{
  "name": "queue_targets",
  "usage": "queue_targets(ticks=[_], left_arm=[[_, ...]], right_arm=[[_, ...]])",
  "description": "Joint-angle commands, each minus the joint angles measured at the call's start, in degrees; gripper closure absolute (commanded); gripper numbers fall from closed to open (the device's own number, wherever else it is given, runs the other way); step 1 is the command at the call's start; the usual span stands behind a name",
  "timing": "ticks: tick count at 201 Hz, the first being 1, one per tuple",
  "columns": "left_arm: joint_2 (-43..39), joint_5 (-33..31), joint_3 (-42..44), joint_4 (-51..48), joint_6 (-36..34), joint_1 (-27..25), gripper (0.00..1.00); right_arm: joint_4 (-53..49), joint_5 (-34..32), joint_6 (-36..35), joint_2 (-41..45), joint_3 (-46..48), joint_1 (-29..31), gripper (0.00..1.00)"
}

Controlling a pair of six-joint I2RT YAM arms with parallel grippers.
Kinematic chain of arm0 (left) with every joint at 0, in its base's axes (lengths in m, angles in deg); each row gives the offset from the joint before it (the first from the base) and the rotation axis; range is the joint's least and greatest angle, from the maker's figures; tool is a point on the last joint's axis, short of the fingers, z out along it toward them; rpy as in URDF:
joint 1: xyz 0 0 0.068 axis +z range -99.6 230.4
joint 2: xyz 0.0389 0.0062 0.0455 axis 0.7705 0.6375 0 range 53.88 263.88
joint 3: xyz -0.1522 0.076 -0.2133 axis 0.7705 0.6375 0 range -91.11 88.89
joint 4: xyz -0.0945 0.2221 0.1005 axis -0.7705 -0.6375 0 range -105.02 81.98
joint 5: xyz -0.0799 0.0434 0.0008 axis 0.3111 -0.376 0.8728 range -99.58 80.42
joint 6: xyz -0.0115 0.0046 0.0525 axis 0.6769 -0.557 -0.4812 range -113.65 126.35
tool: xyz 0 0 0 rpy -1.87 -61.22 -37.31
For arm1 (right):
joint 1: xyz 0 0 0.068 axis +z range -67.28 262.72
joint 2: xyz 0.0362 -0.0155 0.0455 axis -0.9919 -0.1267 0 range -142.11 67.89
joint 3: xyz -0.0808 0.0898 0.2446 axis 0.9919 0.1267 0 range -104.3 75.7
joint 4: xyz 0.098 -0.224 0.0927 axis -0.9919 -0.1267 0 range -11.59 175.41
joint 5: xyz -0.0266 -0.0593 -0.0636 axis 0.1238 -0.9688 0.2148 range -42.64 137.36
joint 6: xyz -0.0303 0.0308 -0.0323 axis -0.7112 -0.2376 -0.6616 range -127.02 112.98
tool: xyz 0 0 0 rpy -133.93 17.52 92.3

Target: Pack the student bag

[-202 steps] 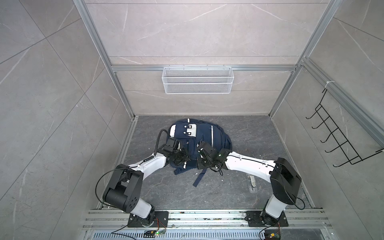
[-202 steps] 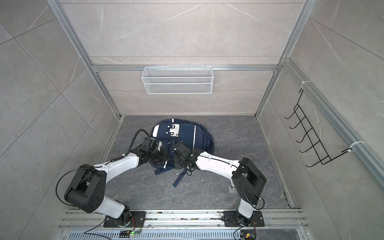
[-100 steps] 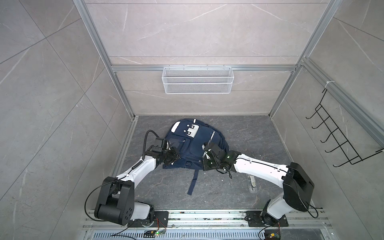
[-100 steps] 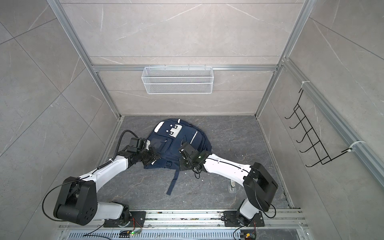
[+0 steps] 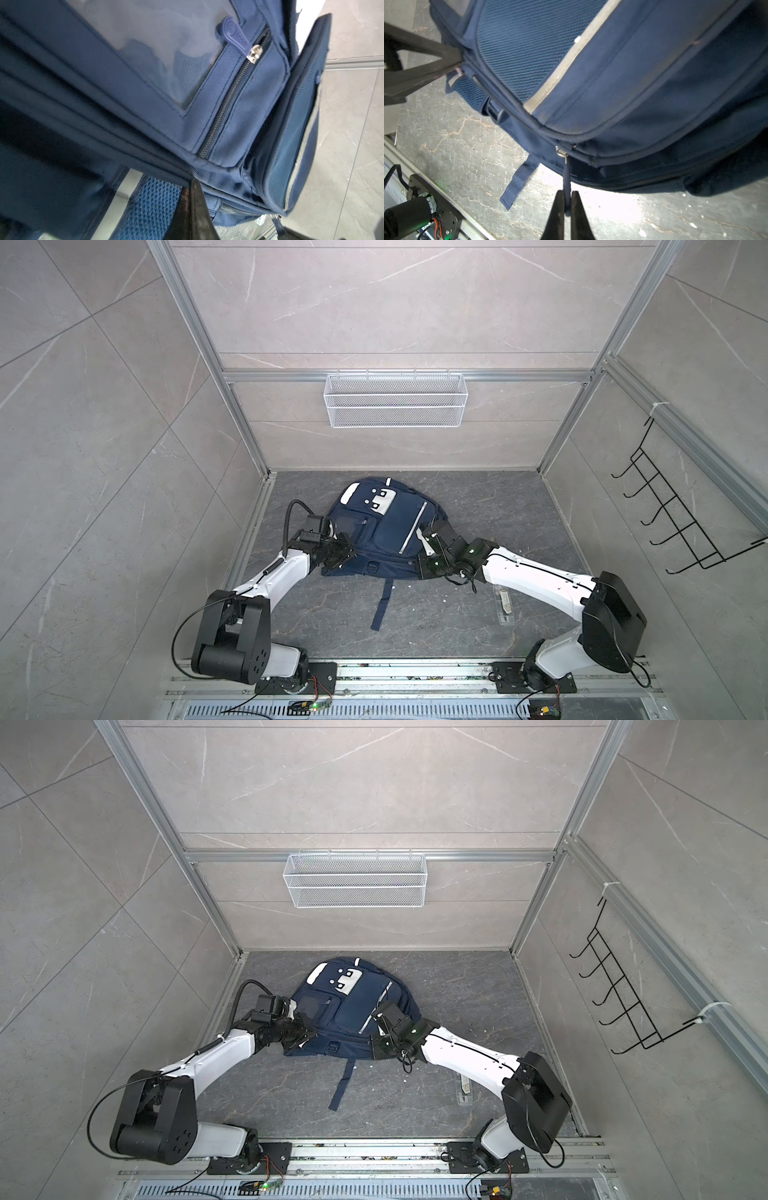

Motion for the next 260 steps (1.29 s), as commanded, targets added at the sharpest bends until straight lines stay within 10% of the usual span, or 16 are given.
queue_targets(ticks=[1,53,76,134,260], left_arm=[[3.0,-4.7,-4.8,1.7,-1.1,1.9,1.0],[12.3,-2.2,-15.2,0.6,-1.3,1.8,1.0],[10.9,-1.5,-15.0,0.5,-1.0,1.7,0.73],[-0.1,-3.5,-9.3,-3.4,-2.9,-2.9,0.58],[-4.8,-0.9,0.7,4.5,3.3,-9.4,0.54]], right_arm=[[-2.2,-1.5,0.9,-1.0,-2.4,1.9,1.0],[-0.5,-1.3,2.1,-4.3,-5.5,5.7,1.0],[0.0,-1.3,2.5,-5.6,-6.5,6.1,1.0],[1.0,-0.1,1.6,-6.7,-8.3,6.2,1.0],[-0.6,0.3,0.6,-5.9,-12.0,7.8,1.0]])
